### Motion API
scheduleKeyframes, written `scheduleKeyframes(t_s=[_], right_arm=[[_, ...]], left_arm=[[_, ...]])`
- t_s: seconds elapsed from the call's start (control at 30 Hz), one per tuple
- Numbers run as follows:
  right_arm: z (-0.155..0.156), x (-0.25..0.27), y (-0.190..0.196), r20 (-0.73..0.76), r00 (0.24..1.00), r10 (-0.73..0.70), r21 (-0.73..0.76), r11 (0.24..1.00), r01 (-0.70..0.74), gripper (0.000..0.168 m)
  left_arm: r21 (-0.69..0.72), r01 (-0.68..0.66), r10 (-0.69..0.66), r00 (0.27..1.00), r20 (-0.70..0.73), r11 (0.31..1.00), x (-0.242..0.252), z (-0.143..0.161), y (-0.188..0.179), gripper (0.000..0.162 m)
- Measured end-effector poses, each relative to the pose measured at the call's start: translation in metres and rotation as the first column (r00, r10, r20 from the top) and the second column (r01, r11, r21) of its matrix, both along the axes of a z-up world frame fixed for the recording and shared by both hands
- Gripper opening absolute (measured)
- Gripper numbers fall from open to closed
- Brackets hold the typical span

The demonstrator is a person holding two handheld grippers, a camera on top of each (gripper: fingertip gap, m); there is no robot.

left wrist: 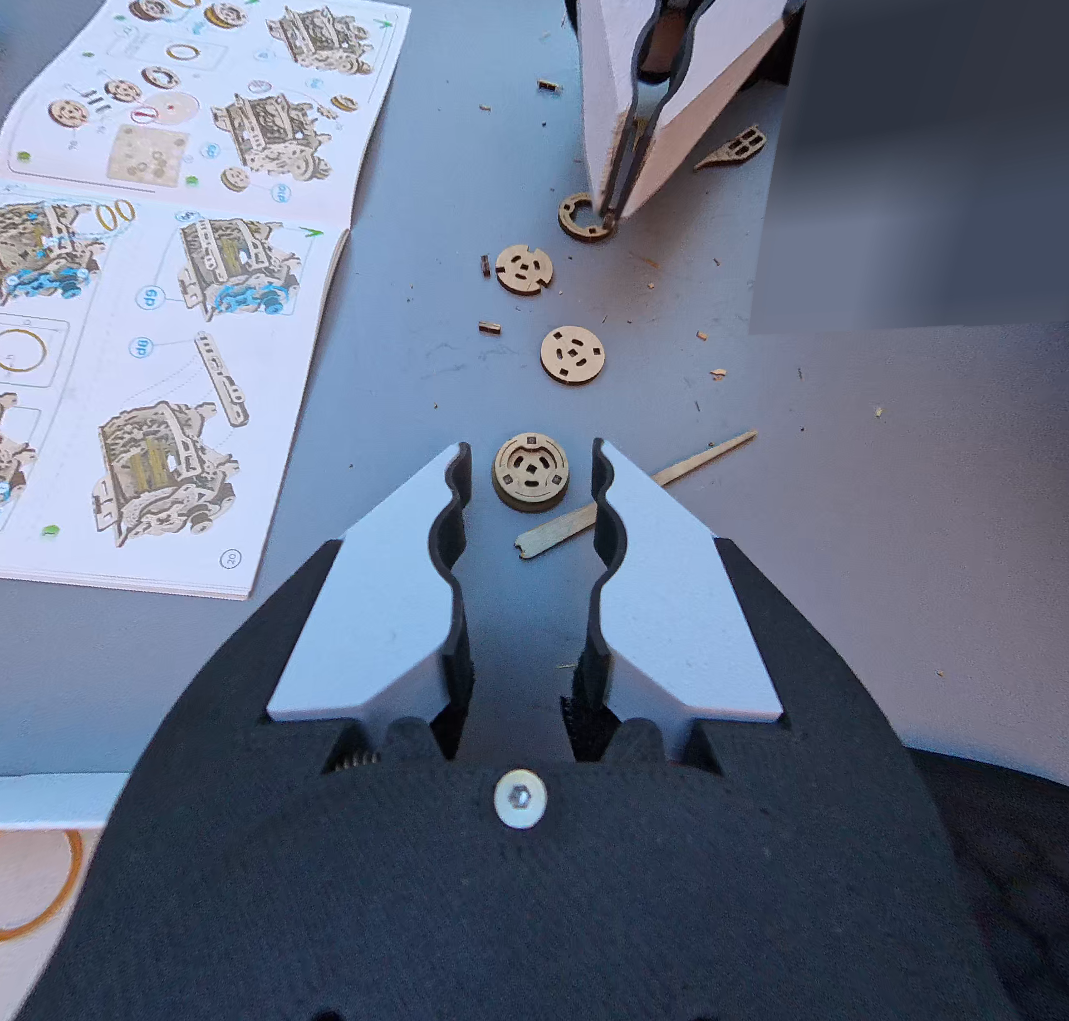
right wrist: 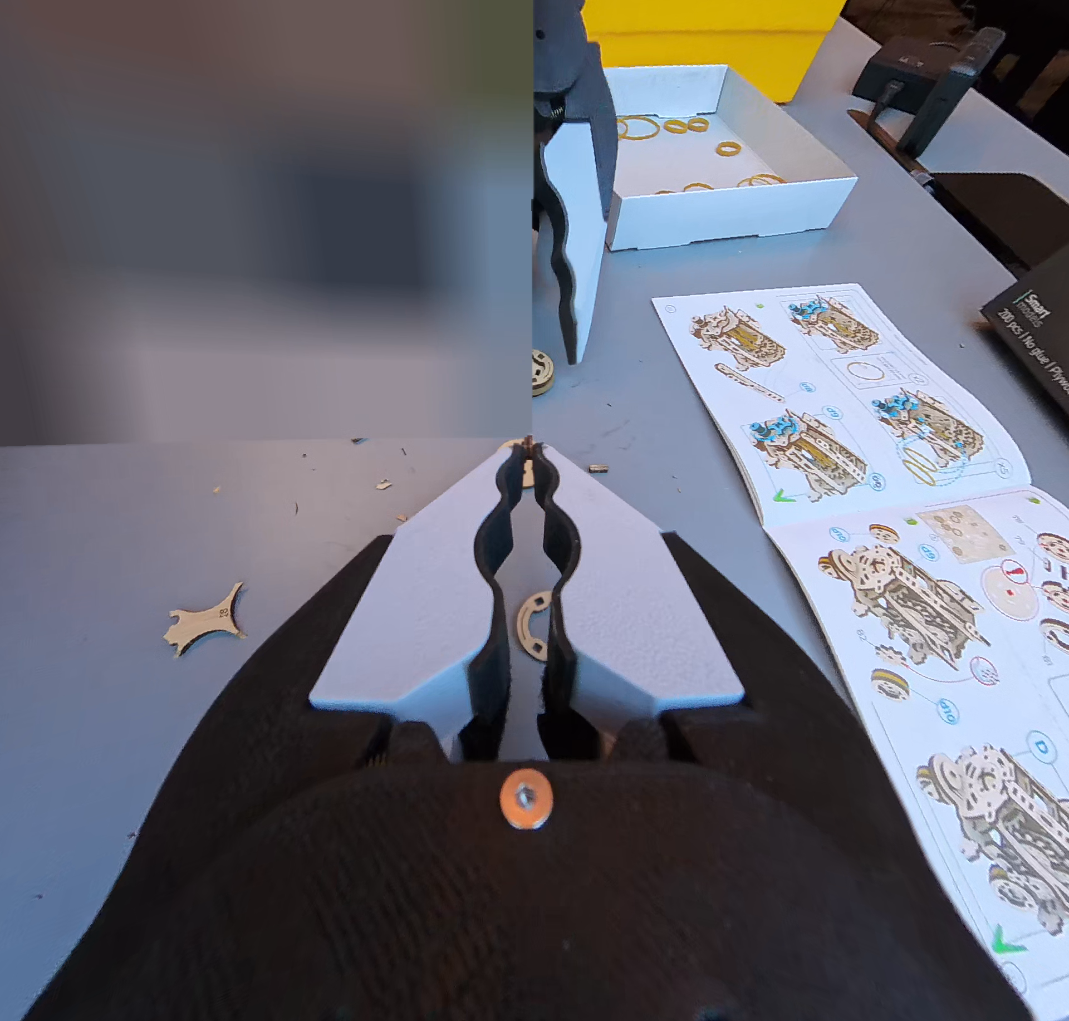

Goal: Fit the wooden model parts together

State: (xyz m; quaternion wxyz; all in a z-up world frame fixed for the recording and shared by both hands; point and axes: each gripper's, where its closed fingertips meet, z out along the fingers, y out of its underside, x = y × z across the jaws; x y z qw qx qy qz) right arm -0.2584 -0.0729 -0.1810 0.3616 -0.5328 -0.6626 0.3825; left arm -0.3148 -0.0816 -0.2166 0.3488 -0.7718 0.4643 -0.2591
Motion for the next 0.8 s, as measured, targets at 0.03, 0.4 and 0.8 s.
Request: scheduleKeyframes(t_s=[0.03, 0.4, 0.8], right_arm=[[0.0, 0.0, -0.001, -0.002, 1.0, 0.005, -0.006, 1.0, -0.005, 0.001], [0.003, -0.001, 0.004, -0.021, 1.0, -0.009, -0.029, 1.0, 0.009, 0.001], [0.007, -0.001, 0.004, -0.032, 0.999, -0.006, 0.002, 1.0, 0.006, 0.001]], left_arm=[[-0.003, -0.004, 0.004, 1.0, -0.02, 1.0, -0.001, -0.004, 0.0, 0.039], [0.04, -0.142, 0.145, 0.986, -0.08, 0.989, -0.003, -0.009, 0.01, 0.026], [-0.062, -0.454, 0.455, 0.89, 0.01, 0.889, -0.008, 0.03, 0.027, 0.026]])
